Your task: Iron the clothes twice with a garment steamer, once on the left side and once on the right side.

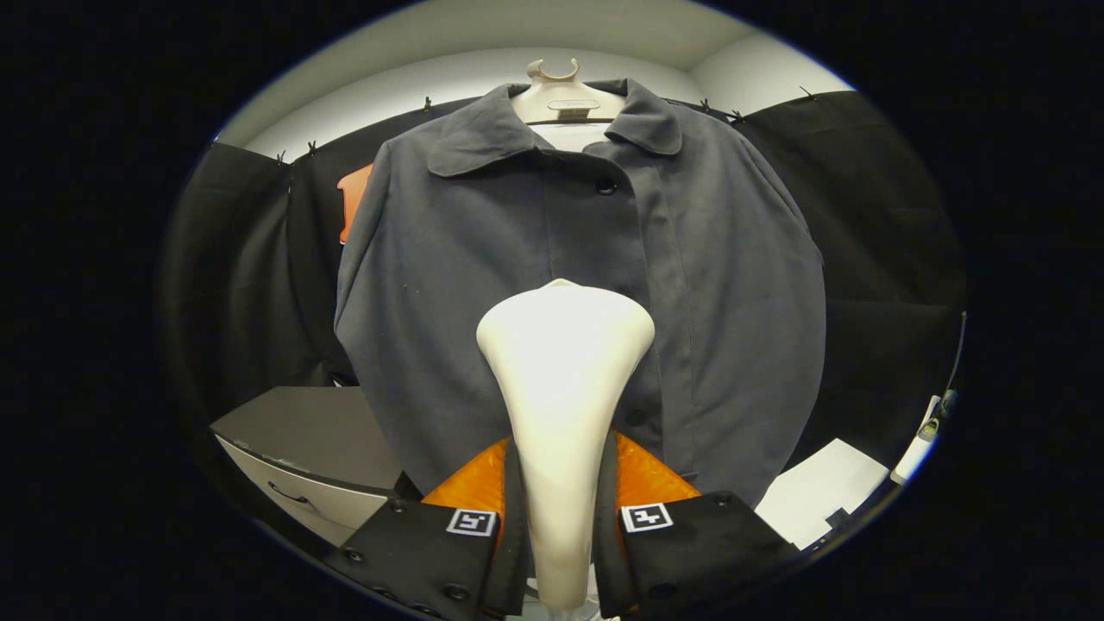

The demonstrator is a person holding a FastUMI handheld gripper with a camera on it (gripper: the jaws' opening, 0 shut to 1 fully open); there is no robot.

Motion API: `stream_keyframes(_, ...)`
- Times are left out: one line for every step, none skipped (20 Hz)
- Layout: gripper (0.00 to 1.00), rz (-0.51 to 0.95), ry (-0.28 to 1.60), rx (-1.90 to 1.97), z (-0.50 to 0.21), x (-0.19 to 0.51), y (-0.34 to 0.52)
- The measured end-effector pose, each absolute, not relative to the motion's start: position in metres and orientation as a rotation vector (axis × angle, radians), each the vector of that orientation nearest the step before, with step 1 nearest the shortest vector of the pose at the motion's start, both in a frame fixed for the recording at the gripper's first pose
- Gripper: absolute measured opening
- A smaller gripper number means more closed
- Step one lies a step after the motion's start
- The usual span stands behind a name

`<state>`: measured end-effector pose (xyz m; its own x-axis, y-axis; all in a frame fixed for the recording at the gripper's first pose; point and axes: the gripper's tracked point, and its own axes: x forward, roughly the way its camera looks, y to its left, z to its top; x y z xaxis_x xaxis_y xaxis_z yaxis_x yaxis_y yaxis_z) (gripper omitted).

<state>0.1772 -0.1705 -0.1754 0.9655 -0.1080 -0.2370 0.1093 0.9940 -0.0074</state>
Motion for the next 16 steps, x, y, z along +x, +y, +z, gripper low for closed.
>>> stream_keyframes(0.39,-0.11,0.241,0.002,-0.183,0.176,-0.173)
stream_keyframes(0.39,-0.111,0.248,-0.001,-0.19,0.174,-0.176)
stream_keyframes(0.39,-0.11,0.256,0.003,-0.199,0.172,-0.177)
stream_keyframes(0.39,-0.109,0.266,0.014,-0.207,0.171,-0.178)
stream_keyframes(0.39,-0.106,0.273,0.024,-0.214,0.169,-0.177)
stream_keyframes(0.39,-0.103,0.279,0.029,-0.221,0.167,-0.176)
stream_keyframes(0.39,-0.1,0.285,0.026,-0.228,0.165,-0.176)
stream_keyframes(0.39,-0.099,0.292,0.02,-0.234,0.164,-0.175)
stream_keyframes(0.39,-0.098,0.299,0.015,-0.239,0.162,-0.175)
stream_keyframes(0.39,-0.096,0.306,0.013,-0.243,0.161,-0.175)
stream_keyframes(0.39,-0.094,0.313,0.012,-0.248,0.16,-0.175)
stream_keyframes(0.39,-0.093,0.318,0.011,-0.253,0.159,-0.176)
stream_keyframes(0.39,-0.093,0.324,0.008,-0.257,0.159,-0.176)
stream_keyframes(0.39,-0.092,0.33,0.007,-0.263,0.157,-0.177)
stream_keyframes(0.39,-0.091,0.339,0.008,-0.269,0.156,-0.176)
stream_keyframes(0.39,-0.09,0.349,0.009,-0.276,0.154,-0.177)
